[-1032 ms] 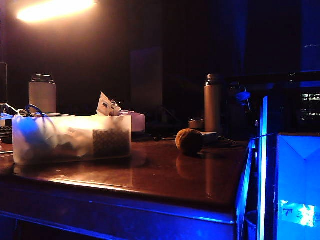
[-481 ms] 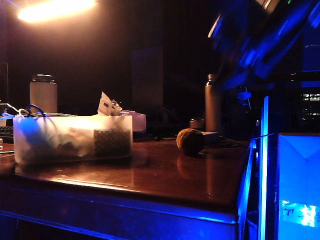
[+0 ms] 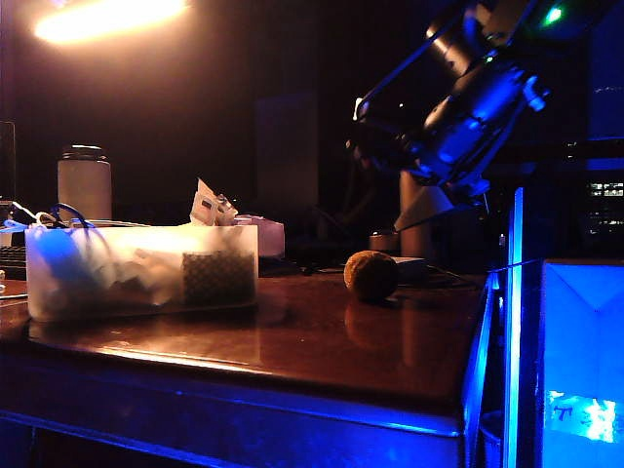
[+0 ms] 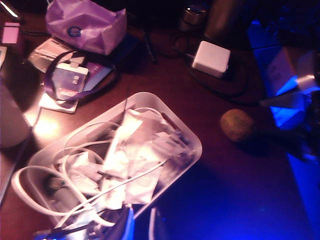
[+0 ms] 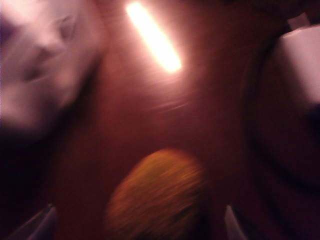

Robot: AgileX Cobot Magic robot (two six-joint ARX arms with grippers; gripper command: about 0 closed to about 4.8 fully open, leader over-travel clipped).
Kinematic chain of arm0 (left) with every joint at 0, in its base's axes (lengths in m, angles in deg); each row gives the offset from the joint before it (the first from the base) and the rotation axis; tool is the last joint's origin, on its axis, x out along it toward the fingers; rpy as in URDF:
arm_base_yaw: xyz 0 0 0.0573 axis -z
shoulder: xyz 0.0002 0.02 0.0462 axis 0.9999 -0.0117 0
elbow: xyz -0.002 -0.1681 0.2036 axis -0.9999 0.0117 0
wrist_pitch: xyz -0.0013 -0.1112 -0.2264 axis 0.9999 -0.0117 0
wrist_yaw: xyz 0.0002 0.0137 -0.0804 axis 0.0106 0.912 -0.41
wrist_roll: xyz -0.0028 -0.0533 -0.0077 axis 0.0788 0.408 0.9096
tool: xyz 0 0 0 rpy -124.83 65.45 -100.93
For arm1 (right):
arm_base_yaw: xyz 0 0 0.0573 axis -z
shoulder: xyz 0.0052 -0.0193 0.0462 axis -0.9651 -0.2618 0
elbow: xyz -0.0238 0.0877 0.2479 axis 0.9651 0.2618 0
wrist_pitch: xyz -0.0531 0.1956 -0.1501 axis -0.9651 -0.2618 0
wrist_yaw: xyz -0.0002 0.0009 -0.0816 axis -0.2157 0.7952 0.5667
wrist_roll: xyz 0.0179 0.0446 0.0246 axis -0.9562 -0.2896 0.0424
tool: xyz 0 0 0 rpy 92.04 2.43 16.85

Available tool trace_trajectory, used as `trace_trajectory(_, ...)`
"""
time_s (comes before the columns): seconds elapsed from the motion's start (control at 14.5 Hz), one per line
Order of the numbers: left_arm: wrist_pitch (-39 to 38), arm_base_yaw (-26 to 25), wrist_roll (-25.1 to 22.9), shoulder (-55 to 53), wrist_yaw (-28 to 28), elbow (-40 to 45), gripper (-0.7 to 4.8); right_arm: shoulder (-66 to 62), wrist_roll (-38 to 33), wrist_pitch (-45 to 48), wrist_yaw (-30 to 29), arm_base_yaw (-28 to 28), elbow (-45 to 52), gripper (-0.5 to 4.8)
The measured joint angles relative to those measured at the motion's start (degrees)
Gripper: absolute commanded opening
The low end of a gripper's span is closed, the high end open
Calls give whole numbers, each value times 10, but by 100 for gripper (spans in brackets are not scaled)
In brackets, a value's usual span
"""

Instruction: Pick up the kiwi and place it into the translucent box.

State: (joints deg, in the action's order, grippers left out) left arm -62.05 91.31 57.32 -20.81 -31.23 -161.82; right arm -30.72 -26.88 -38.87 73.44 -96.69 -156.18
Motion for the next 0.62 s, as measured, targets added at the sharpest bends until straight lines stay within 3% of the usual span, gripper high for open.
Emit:
trace_trajectory(0.21, 1, 7, 2, 0, -6, 0, 62, -19, -8, 24, 31, 0, -1, 479)
trace_trajectory(0.62, 12, 16, 2, 0, -7, 0, 62, -75, -54, 88, 31, -11, -4, 479)
